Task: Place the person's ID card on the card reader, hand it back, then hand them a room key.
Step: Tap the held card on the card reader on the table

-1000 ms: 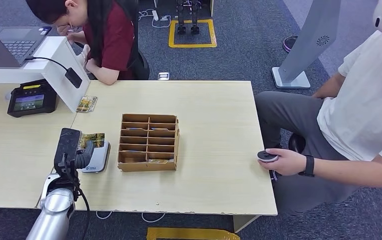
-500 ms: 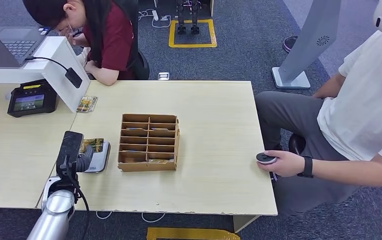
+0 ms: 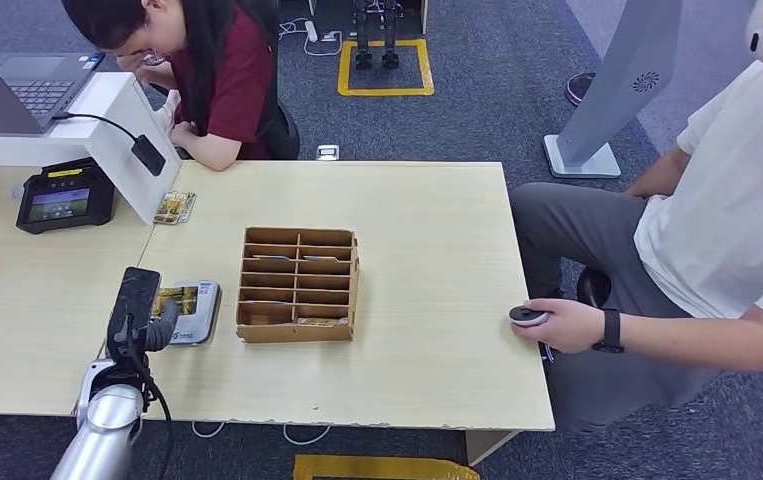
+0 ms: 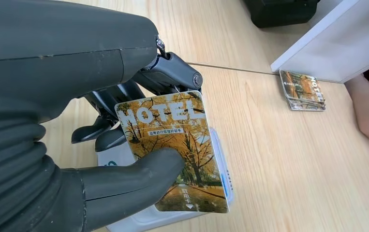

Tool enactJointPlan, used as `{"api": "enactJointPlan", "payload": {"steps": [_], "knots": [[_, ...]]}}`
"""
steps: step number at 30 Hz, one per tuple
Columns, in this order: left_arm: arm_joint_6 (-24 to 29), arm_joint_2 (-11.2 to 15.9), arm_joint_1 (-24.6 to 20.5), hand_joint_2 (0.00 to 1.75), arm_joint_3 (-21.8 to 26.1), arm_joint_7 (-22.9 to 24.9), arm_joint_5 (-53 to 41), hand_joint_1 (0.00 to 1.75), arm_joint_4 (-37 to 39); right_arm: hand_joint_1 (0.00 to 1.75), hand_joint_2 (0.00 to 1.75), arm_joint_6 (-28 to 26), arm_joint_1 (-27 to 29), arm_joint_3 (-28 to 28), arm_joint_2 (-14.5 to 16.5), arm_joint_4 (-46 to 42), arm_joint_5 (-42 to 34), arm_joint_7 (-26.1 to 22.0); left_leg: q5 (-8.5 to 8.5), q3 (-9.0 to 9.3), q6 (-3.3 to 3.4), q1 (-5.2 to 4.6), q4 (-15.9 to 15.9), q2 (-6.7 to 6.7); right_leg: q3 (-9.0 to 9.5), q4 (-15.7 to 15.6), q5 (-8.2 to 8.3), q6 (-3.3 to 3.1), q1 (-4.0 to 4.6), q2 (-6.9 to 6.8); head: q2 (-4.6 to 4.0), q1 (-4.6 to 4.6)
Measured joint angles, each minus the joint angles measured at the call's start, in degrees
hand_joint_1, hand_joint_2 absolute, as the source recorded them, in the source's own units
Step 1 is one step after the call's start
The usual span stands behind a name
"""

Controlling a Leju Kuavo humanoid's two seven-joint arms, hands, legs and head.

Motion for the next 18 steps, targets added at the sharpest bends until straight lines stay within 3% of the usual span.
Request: {"api": "enactJointPlan", "payload": {"steps": [18], "knots": [[-2.67,1.44,-0.65,1.75,0.0,2.92,-2.96,1.75,1.33,0.0,1.75,-3.17,-1.12,5.93,-2.98,-1.7,-3.84,0.33,0.0,0.01,0.0,0.0,0.03,0.01,0.0,0.0,0.02,0.02,0.0,0.01,-0.01,0.01]]}}
